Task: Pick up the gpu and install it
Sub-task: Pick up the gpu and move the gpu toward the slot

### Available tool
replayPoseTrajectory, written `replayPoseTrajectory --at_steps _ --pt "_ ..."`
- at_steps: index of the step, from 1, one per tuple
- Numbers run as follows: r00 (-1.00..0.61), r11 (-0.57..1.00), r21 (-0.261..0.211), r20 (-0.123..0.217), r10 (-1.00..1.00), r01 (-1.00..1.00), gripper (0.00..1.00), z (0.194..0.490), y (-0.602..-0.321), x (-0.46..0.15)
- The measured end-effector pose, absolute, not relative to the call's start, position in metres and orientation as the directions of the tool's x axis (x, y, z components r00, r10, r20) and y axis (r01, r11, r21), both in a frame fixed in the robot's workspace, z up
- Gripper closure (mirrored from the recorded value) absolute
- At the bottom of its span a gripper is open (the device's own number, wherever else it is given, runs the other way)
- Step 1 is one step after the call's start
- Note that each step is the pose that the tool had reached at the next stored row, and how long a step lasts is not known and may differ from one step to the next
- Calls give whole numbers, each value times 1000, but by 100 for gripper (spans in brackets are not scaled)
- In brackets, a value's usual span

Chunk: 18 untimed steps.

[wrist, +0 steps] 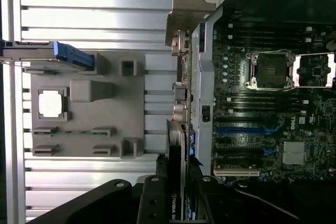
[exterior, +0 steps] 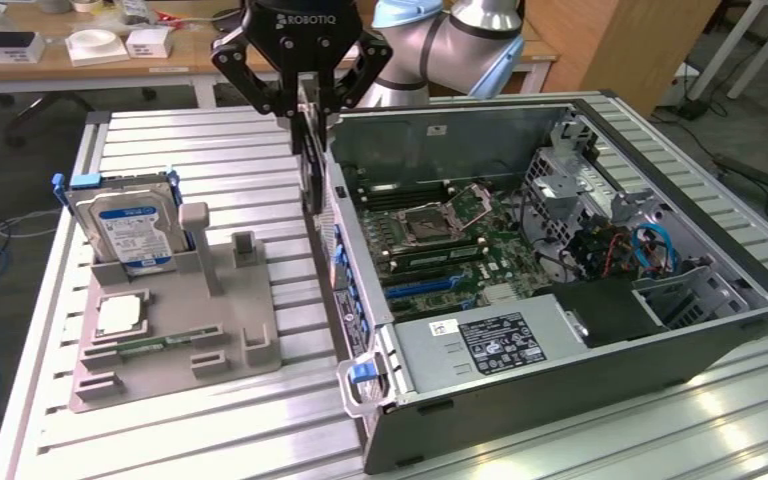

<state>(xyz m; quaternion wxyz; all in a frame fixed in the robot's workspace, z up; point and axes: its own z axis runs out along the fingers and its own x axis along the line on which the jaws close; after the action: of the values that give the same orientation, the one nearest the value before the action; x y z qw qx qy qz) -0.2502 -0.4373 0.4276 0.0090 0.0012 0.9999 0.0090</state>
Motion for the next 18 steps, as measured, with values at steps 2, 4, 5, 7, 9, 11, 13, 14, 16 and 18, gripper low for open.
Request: replayPoseTrajectory --at_steps 2,4,5,7,9,11,13,14,16,18 --pt "-1000 1000 18 -18 2 2 74 428 -437 -249" --pt "-1000 1000 18 -18 2 2 74 428 -437 -248" --pt "-1000 1000 18 -18 2 2 74 428 -437 -248" --pt "-1000 1000 18 -18 2 2 74 428 -437 -247" --pt "-1000 1000 18 -18 2 2 74 428 -437 -246" --pt "-1000 1000 18 -18 2 2 74 428 -437 -245" --pt "-1000 1000 18 -18 2 2 74 428 -437 -244" --pt "-1000 1000 18 -18 2 2 74 428 -437 -244" --pt "-1000 1000 18 -18 2 2 74 428 -437 -243" --pt "-1000 1000 18 -18 2 2 74 428 -437 -242"
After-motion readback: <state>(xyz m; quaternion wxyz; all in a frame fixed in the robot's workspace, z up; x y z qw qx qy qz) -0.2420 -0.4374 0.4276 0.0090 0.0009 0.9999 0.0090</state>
